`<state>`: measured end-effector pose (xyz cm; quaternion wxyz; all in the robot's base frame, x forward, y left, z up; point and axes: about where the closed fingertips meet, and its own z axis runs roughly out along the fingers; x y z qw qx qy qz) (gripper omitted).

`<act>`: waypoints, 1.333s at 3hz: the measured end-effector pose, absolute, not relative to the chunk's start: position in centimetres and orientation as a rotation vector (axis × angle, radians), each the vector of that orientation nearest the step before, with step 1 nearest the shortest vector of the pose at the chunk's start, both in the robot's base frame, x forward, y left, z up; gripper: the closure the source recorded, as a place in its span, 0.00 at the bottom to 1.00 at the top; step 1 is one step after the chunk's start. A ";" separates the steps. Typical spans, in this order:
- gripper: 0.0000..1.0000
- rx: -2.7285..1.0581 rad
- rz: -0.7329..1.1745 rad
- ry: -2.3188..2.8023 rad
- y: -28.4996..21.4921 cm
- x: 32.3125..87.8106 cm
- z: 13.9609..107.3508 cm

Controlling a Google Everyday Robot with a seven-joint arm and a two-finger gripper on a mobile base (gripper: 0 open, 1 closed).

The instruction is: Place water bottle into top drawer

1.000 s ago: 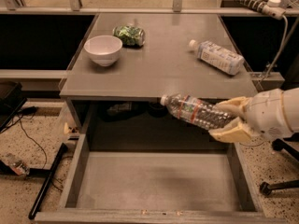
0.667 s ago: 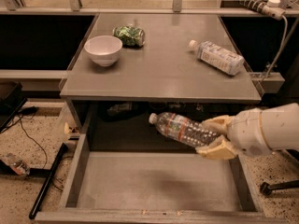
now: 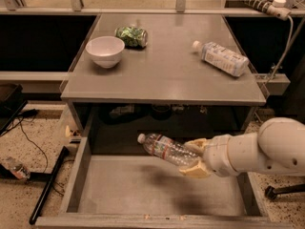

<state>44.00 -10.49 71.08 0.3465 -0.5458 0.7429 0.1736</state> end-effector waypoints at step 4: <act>1.00 -1.408 0.340 1.851 -11.3 50.0 63.0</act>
Offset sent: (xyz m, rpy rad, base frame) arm 0.0880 -0.0066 -0.0774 -0.0177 -0.0905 -0.1271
